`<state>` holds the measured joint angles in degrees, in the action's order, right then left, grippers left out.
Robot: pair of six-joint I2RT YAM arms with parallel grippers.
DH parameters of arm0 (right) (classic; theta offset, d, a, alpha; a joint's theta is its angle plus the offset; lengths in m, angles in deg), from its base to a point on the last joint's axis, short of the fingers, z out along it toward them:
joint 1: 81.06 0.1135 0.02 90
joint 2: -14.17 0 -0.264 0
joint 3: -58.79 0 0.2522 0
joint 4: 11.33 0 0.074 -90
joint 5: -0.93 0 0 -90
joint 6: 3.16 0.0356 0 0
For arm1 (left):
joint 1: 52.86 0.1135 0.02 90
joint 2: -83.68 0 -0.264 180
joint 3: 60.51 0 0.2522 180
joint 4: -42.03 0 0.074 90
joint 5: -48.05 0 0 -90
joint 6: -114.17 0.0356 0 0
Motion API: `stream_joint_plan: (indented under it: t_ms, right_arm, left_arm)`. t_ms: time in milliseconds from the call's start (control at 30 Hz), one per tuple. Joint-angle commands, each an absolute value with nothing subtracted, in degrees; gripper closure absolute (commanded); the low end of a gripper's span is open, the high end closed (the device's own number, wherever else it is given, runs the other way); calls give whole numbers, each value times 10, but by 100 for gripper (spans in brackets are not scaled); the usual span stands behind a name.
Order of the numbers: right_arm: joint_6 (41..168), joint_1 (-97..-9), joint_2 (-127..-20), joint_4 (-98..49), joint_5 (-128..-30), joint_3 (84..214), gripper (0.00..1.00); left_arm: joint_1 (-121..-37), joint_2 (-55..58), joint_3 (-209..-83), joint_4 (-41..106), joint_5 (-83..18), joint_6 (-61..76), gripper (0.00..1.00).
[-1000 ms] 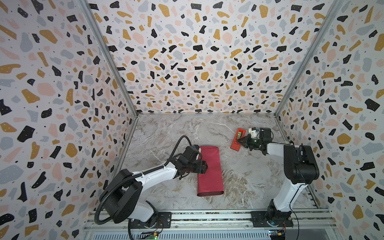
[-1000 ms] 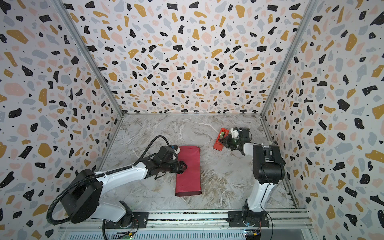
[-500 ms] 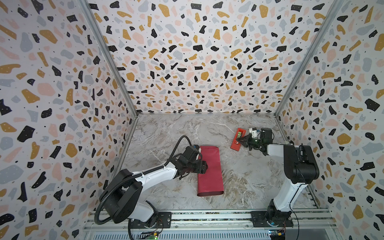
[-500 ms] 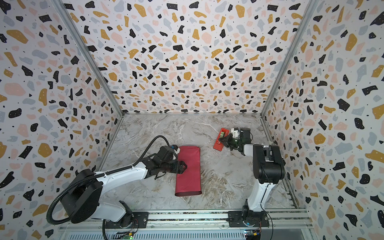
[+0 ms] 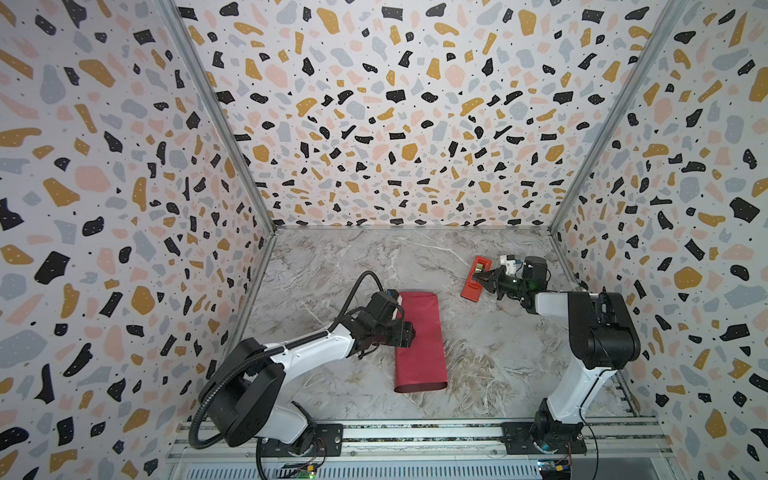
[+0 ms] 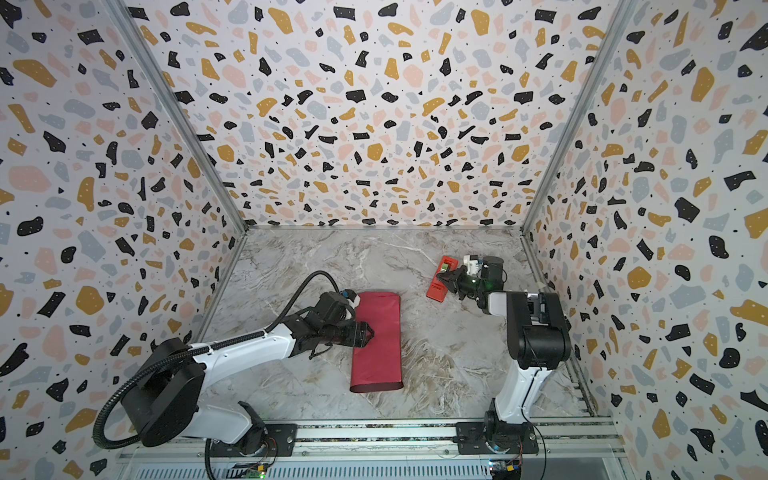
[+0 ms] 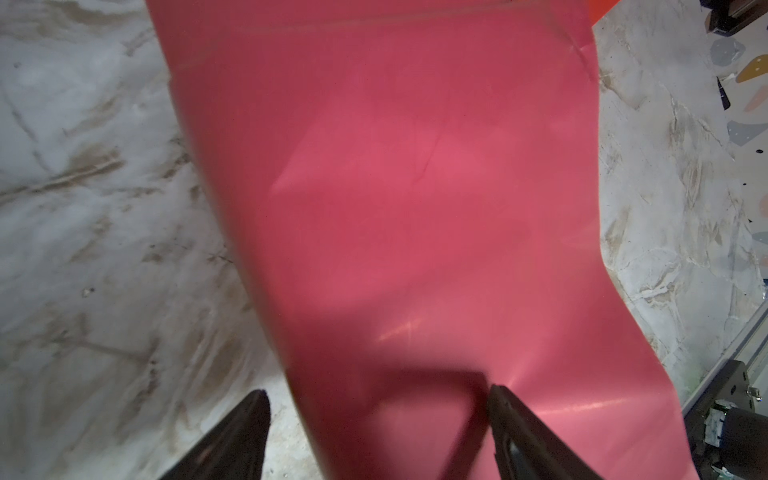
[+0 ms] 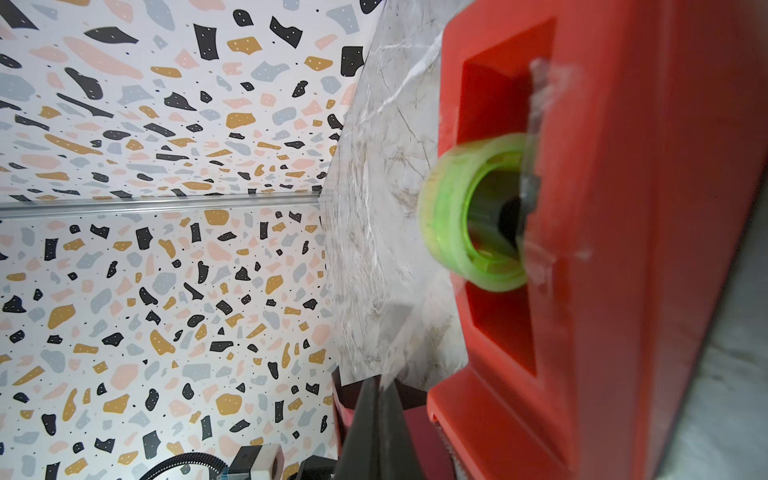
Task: Wrap the gift box in paper
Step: 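Pull a strip of clear tape from the dispenser with the right gripper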
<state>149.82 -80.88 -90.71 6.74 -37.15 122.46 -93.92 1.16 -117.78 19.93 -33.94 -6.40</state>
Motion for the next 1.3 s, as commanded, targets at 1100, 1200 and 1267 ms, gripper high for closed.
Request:
stream_joint_plan:
  t_ms: [1100, 1200, 1267]
  right_arm:
    - [1471, -758, -846, 98, -365, 1082, 100]
    - [1467, -758, -853, 97, -368, 1083, 100]
    - [1462, -758, -855, 92, -371, 1084, 100]
  left_arm:
    - [-942, -18, -1153, 110, -395, -40, 17]
    - [-941, -17, -1153, 110, -396, -39, 17]
    - [-941, -17, -1152, 109, -396, -39, 17]
